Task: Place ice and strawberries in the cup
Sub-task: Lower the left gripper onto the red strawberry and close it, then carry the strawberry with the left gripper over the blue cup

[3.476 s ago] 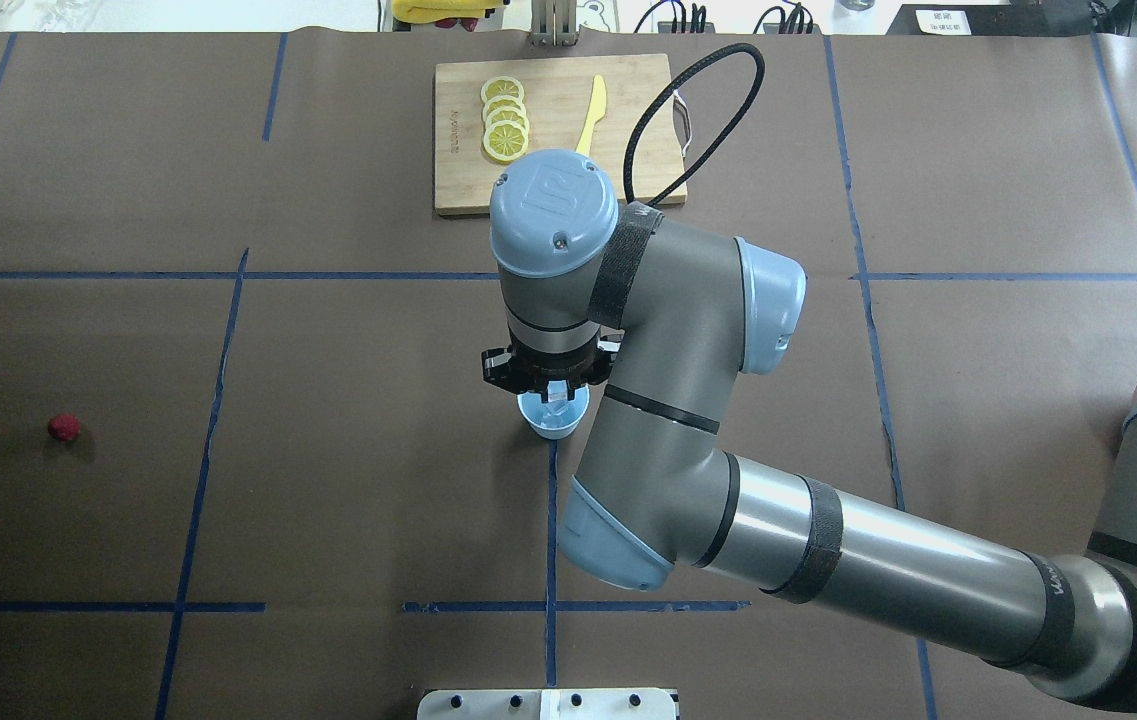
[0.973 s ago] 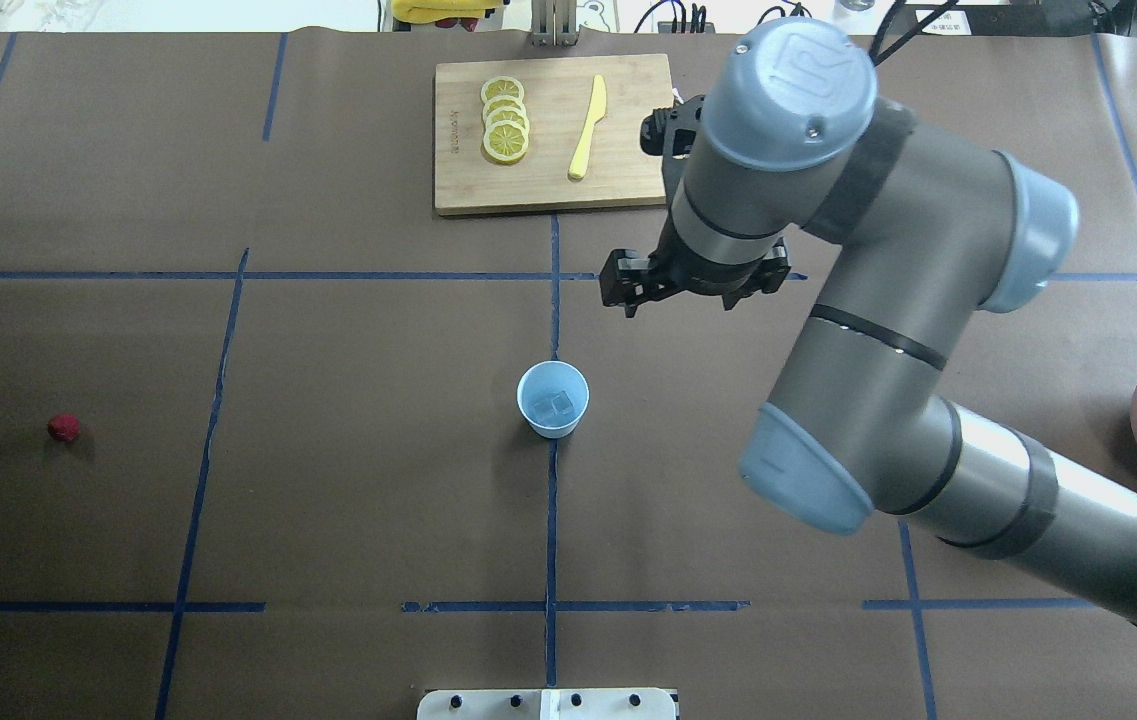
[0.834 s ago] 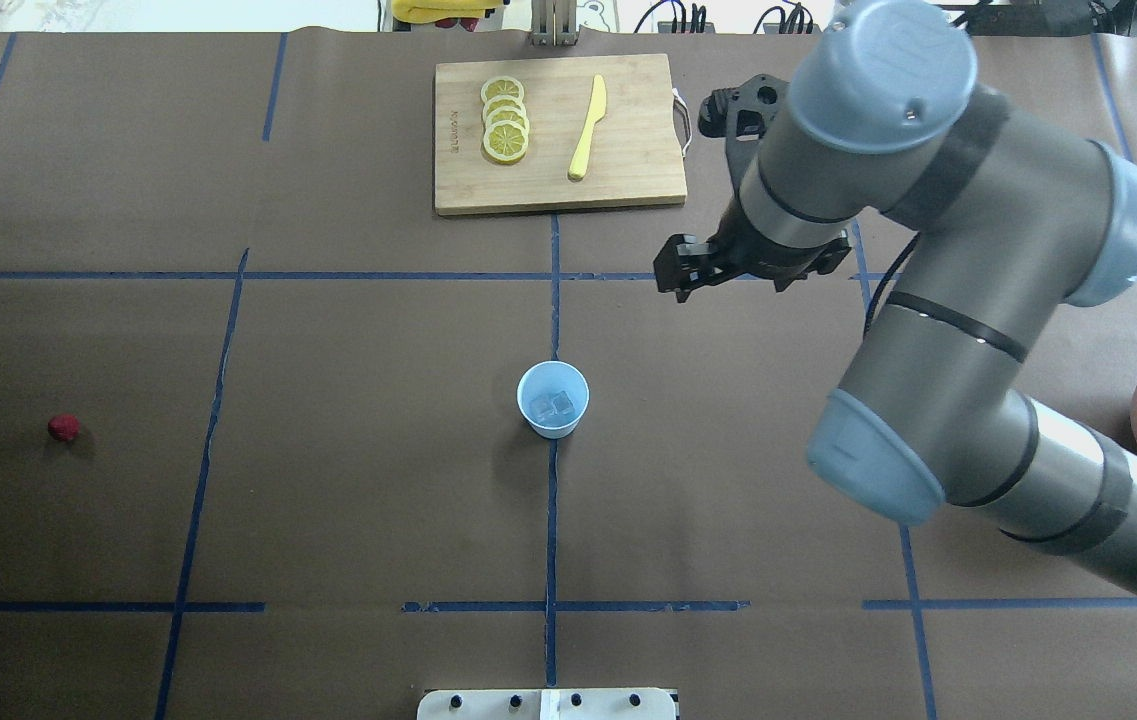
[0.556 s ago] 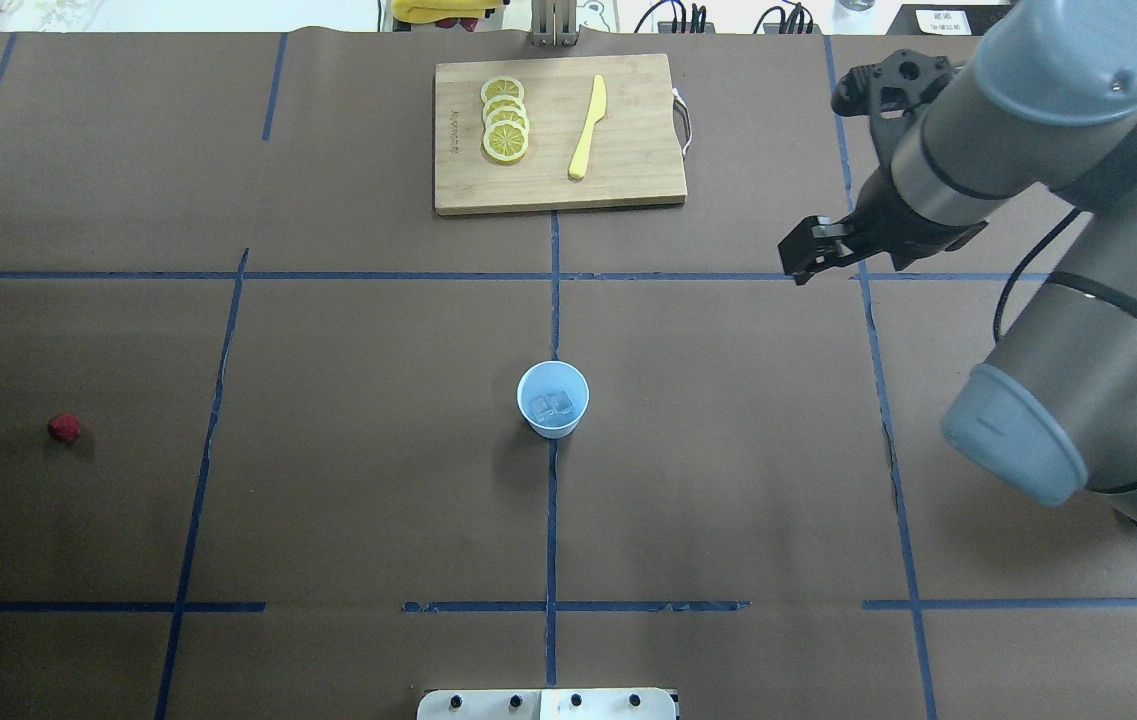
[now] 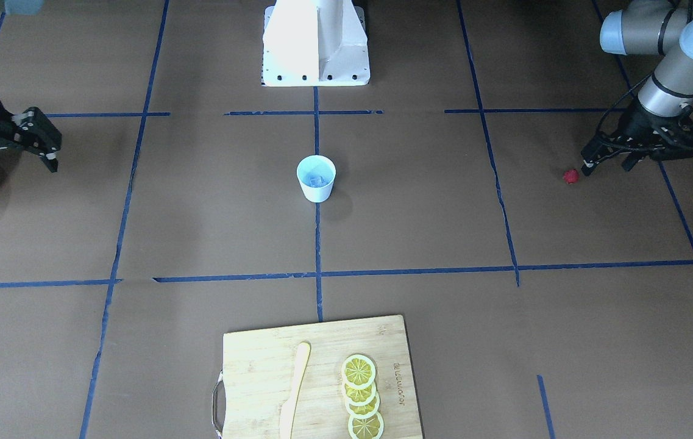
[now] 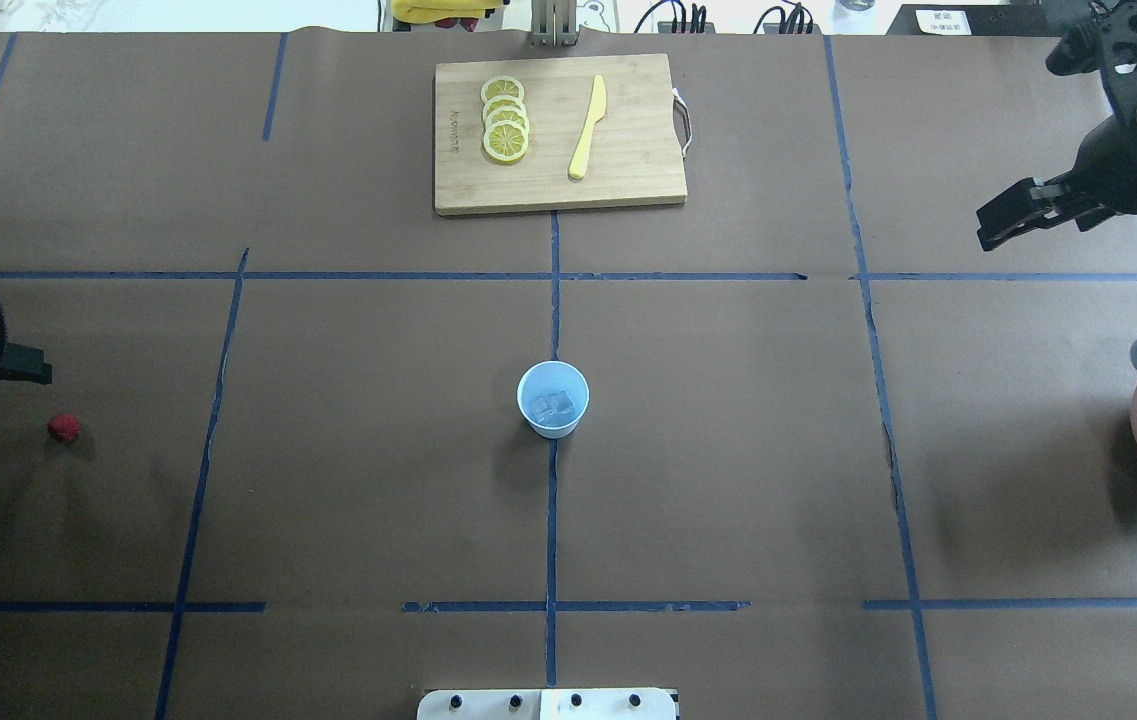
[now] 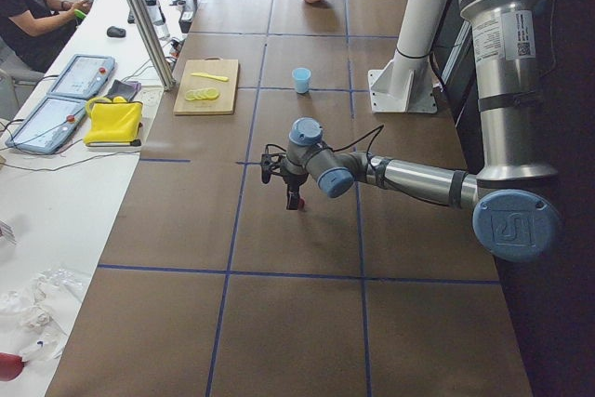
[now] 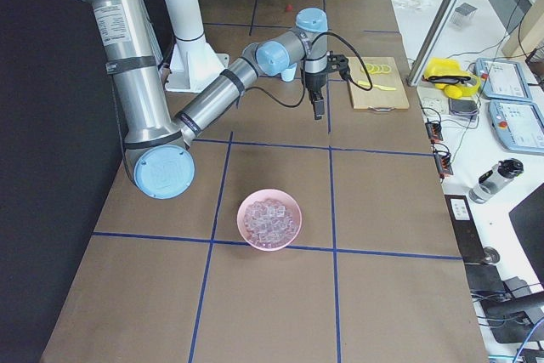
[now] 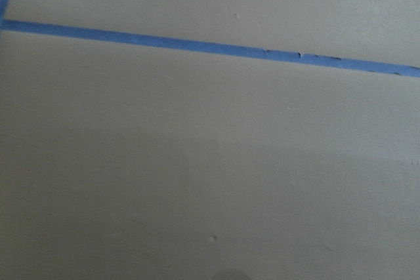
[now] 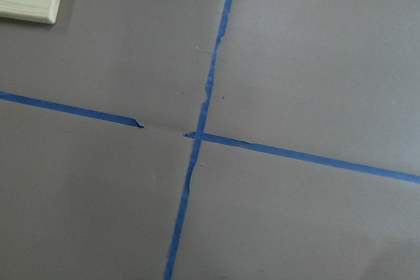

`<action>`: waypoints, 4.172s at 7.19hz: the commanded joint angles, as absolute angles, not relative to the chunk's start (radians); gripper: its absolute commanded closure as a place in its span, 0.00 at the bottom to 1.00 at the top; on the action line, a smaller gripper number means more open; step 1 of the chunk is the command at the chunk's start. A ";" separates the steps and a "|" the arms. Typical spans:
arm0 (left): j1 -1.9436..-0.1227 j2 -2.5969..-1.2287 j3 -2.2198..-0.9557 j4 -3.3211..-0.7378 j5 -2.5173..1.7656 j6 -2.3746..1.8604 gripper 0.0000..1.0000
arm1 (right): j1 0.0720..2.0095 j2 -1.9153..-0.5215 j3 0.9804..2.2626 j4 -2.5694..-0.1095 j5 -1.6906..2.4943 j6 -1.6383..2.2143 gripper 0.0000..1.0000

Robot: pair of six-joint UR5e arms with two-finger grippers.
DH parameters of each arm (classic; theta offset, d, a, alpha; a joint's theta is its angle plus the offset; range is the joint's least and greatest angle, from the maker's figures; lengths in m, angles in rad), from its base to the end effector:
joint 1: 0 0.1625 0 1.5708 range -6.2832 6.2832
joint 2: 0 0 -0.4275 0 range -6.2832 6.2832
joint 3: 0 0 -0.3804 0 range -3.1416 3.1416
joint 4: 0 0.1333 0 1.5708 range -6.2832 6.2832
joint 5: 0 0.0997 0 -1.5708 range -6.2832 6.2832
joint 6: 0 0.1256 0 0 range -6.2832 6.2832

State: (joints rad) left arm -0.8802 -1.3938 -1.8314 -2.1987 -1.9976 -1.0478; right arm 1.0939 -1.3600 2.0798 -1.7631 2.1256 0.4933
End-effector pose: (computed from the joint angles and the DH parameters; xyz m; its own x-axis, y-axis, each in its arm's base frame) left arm 0.2265 -0.4017 0.5730 0.6824 -0.1121 -0.7223 0.2178 0.9745 0.0545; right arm -0.1769 -0.4887 0.3718 0.7457 -0.1876 0.6393 0.0494 0.9725 0.2278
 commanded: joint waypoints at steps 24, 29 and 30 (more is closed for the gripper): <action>-0.753 -1.414 -1.781 -2.252 -1.960 -1.121 0.93 | 1.146 -1.379 2.034 -1.759 2.149 0.426 0.01; -0.743 -1.851 -2.095 -1.416 -1.999 -1.149 0.93 | 1.169 -1.410 2.022 -1.728 2.183 0.414 0.01; -0.683 -1.990 -2.085 -1.310 -1.997 -1.222 0.93 | 1.228 -1.436 1.972 -1.660 2.250 0.366 0.01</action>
State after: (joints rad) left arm -0.7293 -1.8099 -2.0853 -1.4773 -1.9970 -1.1598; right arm 1.1784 -1.4088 2.0129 -1.7199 2.1887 0.4036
